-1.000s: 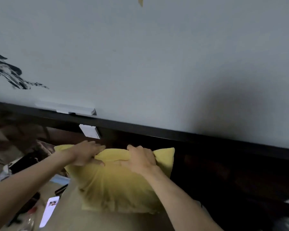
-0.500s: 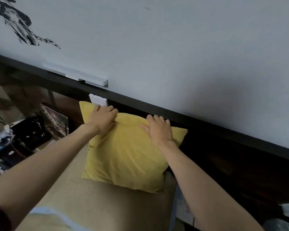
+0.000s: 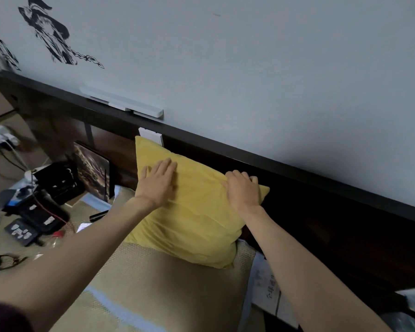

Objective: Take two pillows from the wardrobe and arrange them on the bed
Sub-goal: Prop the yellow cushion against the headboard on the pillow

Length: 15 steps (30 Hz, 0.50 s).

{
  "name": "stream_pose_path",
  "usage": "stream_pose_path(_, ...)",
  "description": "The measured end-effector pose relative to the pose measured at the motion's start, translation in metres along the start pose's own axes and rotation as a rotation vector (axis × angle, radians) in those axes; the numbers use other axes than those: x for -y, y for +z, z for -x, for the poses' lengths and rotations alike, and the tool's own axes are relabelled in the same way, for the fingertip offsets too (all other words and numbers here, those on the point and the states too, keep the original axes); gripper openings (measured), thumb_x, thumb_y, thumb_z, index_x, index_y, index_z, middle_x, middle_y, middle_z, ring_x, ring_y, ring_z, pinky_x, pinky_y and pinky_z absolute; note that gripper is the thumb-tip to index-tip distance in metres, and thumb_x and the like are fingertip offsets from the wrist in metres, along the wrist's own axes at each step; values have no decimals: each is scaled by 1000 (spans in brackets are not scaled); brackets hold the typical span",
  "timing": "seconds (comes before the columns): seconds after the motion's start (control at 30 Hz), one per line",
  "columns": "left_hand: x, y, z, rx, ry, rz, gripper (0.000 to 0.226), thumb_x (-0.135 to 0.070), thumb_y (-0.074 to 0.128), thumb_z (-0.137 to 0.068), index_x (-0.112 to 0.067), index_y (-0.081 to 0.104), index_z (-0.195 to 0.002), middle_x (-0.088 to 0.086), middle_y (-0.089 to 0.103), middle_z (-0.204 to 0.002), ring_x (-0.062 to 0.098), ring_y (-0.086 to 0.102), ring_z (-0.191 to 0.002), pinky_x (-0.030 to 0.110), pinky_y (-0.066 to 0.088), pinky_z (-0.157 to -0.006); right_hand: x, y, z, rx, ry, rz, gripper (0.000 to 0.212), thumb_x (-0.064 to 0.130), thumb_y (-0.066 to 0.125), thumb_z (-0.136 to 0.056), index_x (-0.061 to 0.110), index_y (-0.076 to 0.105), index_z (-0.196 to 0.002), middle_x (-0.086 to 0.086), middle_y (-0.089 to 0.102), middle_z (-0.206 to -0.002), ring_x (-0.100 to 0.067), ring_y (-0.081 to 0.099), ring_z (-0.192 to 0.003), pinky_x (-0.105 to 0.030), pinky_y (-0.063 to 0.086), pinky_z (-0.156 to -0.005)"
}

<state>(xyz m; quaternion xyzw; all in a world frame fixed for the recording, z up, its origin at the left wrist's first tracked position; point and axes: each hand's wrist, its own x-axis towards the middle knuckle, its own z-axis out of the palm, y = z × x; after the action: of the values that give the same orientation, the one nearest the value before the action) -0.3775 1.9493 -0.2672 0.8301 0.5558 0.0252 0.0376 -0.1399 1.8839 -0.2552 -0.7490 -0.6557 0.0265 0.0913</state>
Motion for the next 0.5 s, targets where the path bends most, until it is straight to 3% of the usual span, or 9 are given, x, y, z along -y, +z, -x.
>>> stream_pose_path(0.07, 4, -1, -4, -48, -16, 4, 54, -20, 45, -102, -21, 27, -153, 5, 26, -161, 27, 23, -148, 53, 20, -118, 3, -3, -4, -75, 5, -121, 25, 32, 45, -108, 18, 66, -112, -1, 66, -115, -26, 57, -106, -46, 40, -94)
stream_pose_path(0.17, 13, -10, -18, -176, -4, 33, 31, -15, 45, -100, -16, 54, -129, 9, 57, -124, 32, 52, -118, 48, 37, -96, 12, 2, -8, -143, 55, -254, 26, 33, 45, -108, 20, 68, -106, 3, 65, -107, -21, 57, -98, -43, 41, -87)
stream_pose_path(0.23, 19, -19, -27, -210, 19, 62, 27, -11, 44, -99, -14, 61, -120, 9, 60, -110, 33, 55, -107, 46, 38, -85, 17, 6, -9, -165, 85, -313, 27, 33, 45, -108, 20, 68, -103, 4, 65, -103, -19, 58, -95, -43, 43, -88)
stream_pose_path(0.5, 30, -20, -31, -385, 31, 244, 18, -16, 48, -100, -10, 62, -110, 8, 60, -111, 31, 54, -101, 43, 42, -79, 20, 17, -29, -224, 148, -363, 30, 32, 44, -108, 16, 67, -100, 0, 63, -101, -23, 61, -98, -48, 47, -93)
